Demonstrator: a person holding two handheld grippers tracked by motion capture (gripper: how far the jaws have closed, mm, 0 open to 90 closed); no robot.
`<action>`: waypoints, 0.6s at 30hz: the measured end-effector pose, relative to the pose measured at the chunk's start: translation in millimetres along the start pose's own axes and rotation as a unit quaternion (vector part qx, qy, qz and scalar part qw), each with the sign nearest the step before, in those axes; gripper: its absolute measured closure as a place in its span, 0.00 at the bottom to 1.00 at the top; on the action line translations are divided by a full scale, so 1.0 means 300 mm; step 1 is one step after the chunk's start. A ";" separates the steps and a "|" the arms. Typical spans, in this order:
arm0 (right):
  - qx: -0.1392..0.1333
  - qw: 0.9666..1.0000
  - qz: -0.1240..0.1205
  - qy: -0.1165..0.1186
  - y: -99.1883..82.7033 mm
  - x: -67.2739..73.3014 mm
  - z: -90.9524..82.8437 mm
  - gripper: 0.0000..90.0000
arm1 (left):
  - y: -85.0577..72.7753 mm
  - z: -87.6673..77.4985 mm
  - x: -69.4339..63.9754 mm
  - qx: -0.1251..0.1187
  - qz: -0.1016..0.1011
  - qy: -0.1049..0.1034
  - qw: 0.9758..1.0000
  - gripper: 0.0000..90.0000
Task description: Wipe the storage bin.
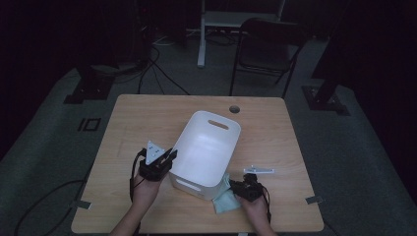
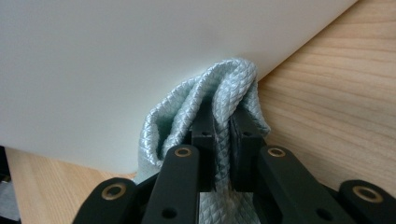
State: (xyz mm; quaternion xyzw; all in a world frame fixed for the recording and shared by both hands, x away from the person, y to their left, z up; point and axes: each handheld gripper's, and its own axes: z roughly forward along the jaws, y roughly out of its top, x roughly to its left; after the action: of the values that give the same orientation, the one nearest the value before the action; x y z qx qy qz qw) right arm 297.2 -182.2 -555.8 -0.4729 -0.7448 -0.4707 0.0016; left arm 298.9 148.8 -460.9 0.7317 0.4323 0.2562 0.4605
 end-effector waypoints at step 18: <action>-0.090 0.995 0.001 -0.034 0.090 -0.050 -0.216 0.92 | 0.012 -0.031 0.007 -0.009 -0.013 -0.046 0.999 0.72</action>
State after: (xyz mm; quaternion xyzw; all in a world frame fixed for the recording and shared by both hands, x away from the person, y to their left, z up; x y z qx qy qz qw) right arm 295.8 -235.2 -507.5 -0.4871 -0.6988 -0.5198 -0.0657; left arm 294.4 154.1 -453.5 0.7330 0.4179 0.2197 0.4897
